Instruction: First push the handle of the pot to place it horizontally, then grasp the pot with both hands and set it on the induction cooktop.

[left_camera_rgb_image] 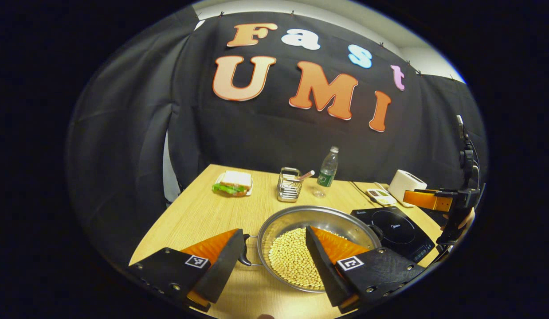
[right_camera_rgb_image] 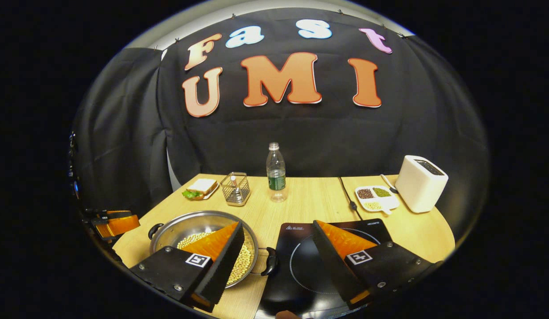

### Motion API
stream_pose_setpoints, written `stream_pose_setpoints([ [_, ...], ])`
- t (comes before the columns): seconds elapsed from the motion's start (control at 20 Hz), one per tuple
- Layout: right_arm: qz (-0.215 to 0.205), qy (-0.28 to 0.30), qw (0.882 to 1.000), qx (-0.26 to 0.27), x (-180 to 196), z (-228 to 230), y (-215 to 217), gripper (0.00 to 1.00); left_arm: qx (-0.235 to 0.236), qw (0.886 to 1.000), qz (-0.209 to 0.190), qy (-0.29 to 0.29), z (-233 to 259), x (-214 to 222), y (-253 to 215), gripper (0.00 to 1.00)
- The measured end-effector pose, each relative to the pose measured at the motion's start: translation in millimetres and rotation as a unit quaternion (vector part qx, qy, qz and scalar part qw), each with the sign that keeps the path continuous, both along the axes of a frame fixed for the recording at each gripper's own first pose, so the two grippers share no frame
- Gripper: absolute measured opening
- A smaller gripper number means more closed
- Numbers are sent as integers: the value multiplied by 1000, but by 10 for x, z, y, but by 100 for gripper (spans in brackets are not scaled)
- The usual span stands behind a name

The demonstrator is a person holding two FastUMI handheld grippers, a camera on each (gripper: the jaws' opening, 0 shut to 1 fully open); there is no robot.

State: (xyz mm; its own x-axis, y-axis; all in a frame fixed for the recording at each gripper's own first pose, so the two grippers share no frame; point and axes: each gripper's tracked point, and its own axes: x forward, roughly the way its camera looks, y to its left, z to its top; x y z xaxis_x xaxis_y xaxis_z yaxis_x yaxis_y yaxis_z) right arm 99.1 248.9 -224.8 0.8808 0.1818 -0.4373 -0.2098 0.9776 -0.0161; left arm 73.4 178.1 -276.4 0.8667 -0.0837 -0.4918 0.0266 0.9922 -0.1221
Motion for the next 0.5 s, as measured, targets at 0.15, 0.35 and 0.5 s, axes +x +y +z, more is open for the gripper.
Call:
stream_pose_setpoints([
  [0.15, -10, 14, 1000, -22, 62, -233, 21, 96, -14, 1000, -3, 17, -201, 65, 49, 91],
  [0.35, -20, 40, 998, -33, 99, -533, 89, 96, -1, 999, -13, 38, -449, 142, 76, 90],
  [0.5, -18, 55, 997, -43, 83, -692, 137, 96, 7, 999, -12, 52, -578, 145, 141, 90],
])
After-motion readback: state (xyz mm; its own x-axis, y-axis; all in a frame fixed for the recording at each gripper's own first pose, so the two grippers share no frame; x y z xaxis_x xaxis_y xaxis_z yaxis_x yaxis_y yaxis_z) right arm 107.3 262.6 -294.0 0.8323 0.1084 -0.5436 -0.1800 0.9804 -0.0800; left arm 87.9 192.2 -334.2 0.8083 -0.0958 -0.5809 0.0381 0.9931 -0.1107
